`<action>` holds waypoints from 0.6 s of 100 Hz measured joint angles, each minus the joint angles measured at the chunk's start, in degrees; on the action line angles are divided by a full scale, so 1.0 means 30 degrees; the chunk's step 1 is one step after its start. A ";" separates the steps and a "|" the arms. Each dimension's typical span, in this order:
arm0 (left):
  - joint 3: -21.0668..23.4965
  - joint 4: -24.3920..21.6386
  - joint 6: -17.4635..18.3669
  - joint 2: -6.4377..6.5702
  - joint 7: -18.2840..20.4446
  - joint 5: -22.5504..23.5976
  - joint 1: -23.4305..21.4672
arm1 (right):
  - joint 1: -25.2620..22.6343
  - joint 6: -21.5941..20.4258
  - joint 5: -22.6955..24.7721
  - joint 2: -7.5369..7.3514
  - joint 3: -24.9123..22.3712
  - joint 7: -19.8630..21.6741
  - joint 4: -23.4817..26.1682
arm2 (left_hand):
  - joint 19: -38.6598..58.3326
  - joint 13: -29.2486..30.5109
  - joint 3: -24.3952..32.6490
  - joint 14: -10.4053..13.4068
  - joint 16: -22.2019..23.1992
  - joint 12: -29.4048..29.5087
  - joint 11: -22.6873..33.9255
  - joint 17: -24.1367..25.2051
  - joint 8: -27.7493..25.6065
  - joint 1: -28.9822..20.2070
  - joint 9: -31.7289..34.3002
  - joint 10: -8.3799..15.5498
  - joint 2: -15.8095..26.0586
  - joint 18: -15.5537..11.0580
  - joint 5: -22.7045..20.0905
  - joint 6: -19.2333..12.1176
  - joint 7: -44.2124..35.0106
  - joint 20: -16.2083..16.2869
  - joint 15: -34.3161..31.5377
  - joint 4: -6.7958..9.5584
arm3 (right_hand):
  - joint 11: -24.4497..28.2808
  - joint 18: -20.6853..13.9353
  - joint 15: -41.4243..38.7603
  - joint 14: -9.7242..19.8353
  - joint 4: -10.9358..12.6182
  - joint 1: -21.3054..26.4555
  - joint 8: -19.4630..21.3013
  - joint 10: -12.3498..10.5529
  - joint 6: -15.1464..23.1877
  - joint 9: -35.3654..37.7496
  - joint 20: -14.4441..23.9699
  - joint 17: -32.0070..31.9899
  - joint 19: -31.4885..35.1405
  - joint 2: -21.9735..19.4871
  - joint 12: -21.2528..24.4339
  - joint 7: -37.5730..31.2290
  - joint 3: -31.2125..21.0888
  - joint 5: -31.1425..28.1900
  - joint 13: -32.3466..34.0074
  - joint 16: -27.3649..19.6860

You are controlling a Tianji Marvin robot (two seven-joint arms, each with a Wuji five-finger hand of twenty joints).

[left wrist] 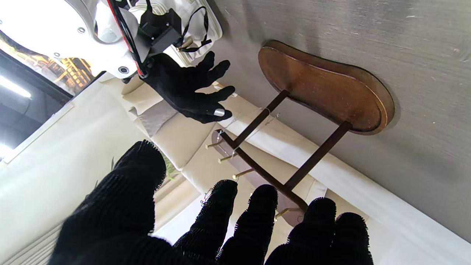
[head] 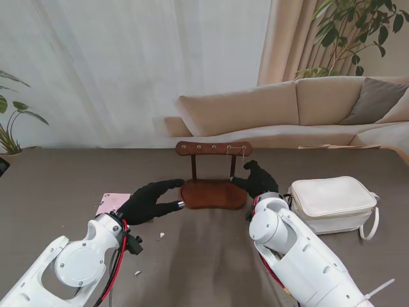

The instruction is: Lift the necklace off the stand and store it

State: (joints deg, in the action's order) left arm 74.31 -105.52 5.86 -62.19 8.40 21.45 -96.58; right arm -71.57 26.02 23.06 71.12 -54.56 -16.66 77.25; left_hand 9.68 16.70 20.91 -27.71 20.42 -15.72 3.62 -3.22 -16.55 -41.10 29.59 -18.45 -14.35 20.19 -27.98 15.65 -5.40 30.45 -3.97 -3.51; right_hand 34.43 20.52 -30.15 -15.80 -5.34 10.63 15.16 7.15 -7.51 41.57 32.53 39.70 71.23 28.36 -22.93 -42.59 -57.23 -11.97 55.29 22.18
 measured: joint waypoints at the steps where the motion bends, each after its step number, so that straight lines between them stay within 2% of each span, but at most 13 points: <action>1: -0.0004 0.0001 -0.0004 0.0001 0.0006 -0.0012 0.0004 | 0.0060 0.0031 -0.0056 0.0033 0.0027 -0.0017 -0.0081 | 0.0000 0.0000 0.0000 0.0000 0.0000 -0.0001 0.0000 0.0000 0.0000 0.0000 0.0000 0.0000 0.0000 0.0000 0.0000 0.0000 0.0000 0.0000 0.0000 0.0000 | 0.0005 0.0038 0.0000 0.0000 0.0000 0.0000 -0.0002 0.0000 0.0000 0.0000 0.0000 0.0000 0.0000 0.0000 0.0037 0.0000 0.0000 0.0000 0.0000 0.0000; 35: -0.0117 0.0034 -0.0179 0.0024 0.0178 -0.0168 0.0118 | 0.1342 0.0570 -0.1946 0.0997 0.0381 -0.1187 -0.1984 | 0.0000 0.0000 -0.0005 0.0000 0.0000 -0.0020 0.0004 0.0000 0.0000 0.0000 0.0023 0.0000 0.0000 0.0000 -0.0215 0.0000 -0.0069 0.0000 0.0000 0.0000 | 0.0527 0.0079 -0.0376 -0.0062 0.0000 0.0000 -0.0173 0.0003 0.0035 0.0037 0.0000 0.0000 0.0459 -0.0023 0.0132 -0.0411 -0.0377 0.0206 0.0236 0.0000; 60: -0.0270 0.0187 -0.0257 0.0042 0.0341 -0.0342 0.0306 | 0.1906 0.0551 -0.2567 0.1498 0.0496 -0.1894 -0.2882 | 0.0000 0.0000 -0.0007 0.0000 0.0000 -0.0025 0.0004 0.0000 0.0000 0.0000 0.0028 0.0000 0.0000 0.0000 -0.0269 0.0000 -0.0069 0.0000 0.0000 0.0000 | 0.0543 0.0084 -0.0634 -0.0067 0.0000 0.0005 -0.0188 0.0003 0.1415 0.0274 0.0000 0.0000 0.0864 -0.0016 0.0233 -0.0663 -0.0976 0.0146 0.0839 0.0106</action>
State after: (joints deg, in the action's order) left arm 73.50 -104.96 5.09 -62.07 9.43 20.42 -95.66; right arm -65.85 27.67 15.36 75.61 -53.07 -22.34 68.60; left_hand 9.68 16.70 20.89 -27.71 20.42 -15.80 3.63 -3.22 -16.55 -41.10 29.67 -18.45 -14.35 20.19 -28.79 15.65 -5.60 30.45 -3.97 -3.51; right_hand 36.06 20.78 -32.05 -16.00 -5.34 10.64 14.60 7.16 -3.26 42.40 32.53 39.70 73.82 28.31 -22.23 -44.58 -60.16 -11.53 57.81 22.50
